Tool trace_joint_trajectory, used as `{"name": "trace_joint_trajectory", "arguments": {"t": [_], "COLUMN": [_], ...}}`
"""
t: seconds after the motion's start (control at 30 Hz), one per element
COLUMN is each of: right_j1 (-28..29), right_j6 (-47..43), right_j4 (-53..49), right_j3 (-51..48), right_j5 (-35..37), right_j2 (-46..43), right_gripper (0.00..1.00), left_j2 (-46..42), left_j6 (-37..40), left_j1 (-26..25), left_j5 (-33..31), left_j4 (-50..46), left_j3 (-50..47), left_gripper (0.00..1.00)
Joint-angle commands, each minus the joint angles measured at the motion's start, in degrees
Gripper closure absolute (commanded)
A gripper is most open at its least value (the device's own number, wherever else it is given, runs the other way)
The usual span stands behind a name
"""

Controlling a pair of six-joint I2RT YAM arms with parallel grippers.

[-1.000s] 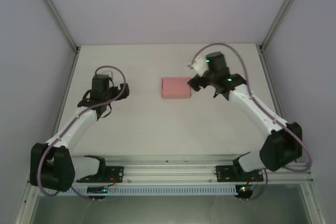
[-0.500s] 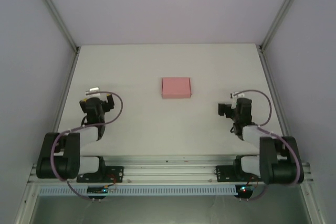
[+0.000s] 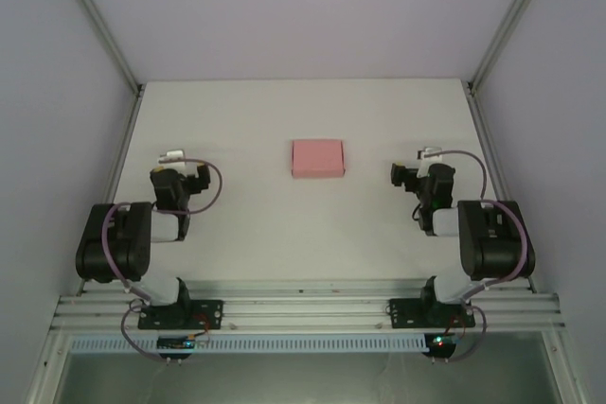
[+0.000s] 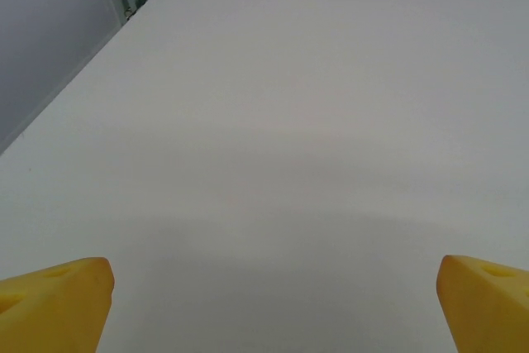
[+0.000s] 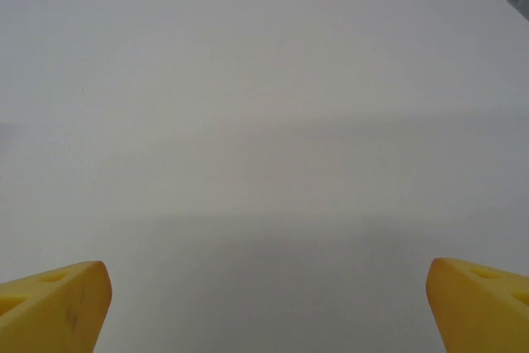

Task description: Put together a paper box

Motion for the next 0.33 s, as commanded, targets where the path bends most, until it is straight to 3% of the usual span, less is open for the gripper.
{"name": "trace_joint_trajectory", "arguments": {"t": [0.0, 0.3], "right_j1": [0.05, 0.20], "right_j6": [0.94, 0.87], "right_j4": [0.68, 0.18], "right_j3": [0.04, 0.17], "right_j5": [0.88, 0.98], "right_j2": [0.13, 0.04], "right_gripper": [0.00, 0.01], "left_j2": [-0.55, -0.47], "left_j6": [0.49, 0.49], "left_j1": [0.45, 0.48], "left_j5": [1.03, 0.98], "left_j4": [0.11, 0.30], "left_j3": [0.55, 0.49], "left_gripper": [0.00, 0.00]}}
